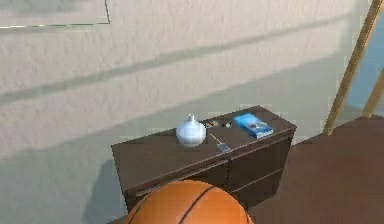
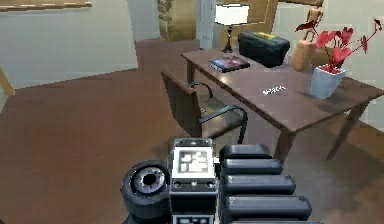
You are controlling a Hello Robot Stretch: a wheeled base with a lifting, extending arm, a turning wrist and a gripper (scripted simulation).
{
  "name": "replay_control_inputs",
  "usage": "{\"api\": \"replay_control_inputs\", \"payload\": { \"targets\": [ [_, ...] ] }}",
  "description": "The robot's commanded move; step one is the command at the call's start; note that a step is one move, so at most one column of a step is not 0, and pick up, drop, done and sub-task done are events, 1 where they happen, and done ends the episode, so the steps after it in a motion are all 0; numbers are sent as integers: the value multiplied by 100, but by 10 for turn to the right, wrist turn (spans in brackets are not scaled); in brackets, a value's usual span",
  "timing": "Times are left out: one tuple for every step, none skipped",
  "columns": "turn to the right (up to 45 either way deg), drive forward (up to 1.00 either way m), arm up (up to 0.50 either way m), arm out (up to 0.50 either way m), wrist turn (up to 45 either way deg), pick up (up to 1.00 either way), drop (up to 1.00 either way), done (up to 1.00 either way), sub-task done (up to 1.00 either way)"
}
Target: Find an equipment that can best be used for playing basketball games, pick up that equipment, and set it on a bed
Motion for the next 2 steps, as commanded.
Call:
{"api": "replay_control_inputs", "payload": {
  "targets": [
    [0,10,0,0,0,0,0,0,0],
    [450,0,0,0,0,0,0,0,0]
  ]
}}
